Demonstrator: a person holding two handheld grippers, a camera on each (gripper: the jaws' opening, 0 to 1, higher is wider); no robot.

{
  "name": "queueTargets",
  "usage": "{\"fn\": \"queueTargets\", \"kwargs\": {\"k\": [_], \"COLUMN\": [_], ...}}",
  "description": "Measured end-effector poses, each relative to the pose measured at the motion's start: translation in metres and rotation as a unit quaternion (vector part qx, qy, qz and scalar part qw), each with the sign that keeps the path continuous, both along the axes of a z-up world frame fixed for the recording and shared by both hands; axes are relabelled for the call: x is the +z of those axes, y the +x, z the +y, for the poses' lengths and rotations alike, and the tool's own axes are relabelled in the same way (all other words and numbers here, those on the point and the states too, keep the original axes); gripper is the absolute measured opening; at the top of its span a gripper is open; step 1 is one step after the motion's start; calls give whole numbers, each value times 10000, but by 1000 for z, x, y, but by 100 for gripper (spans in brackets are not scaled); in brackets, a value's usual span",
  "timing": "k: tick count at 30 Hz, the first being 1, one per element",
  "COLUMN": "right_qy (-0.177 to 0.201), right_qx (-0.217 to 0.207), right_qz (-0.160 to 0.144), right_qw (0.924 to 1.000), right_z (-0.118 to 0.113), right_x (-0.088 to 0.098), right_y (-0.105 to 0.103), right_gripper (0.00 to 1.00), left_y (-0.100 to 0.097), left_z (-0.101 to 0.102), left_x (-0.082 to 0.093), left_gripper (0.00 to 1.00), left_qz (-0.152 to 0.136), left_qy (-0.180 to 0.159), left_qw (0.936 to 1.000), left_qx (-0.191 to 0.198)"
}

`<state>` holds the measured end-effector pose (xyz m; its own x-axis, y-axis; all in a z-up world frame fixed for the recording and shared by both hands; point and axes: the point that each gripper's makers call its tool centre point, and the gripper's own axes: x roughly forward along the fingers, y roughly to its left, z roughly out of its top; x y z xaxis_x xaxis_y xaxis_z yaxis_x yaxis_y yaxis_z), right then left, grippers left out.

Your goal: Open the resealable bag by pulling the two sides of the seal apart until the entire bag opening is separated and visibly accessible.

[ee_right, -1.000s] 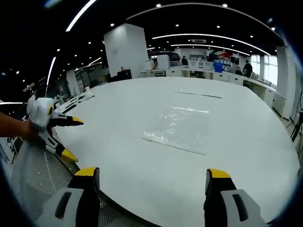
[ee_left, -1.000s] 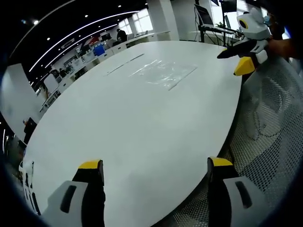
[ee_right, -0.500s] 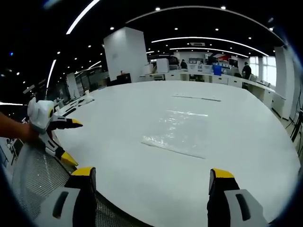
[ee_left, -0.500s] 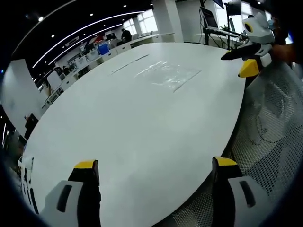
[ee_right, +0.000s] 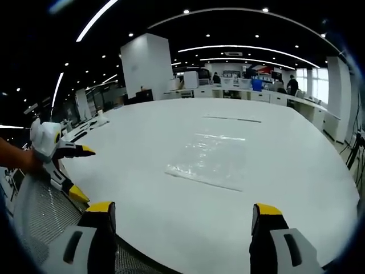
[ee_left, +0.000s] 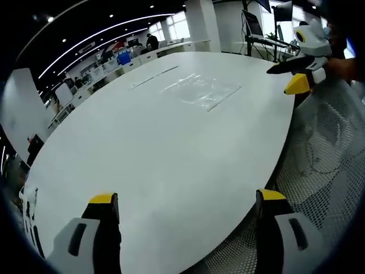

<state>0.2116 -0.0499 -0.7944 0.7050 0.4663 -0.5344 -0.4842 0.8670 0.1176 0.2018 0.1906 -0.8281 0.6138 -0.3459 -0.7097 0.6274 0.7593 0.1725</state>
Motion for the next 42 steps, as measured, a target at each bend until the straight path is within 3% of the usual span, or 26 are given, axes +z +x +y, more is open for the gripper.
{"fn": "queueTargets", "kwargs": {"k": [11,21,42], "right_qy": [-57,-105,-563], "right_qx": [117,144,314], "right_qz": [93,243,555], "right_qw": [9999,9995,9964], "right_z": [3,3,-1], "right_x": [-4,-8,-23], "right_y": [-1,-3,-11], "right_gripper": [99,90,75], "left_y": [1,0,-3], "left_z": [0,-2,-9], "left_x": [0,1,3], "left_gripper": [97,88,66], "left_qz": [-40,0,34], "left_qy": [60,-6,-113], "left_qw": [10000,10000,9994], "left_qx": [-44,-96,-334]}}
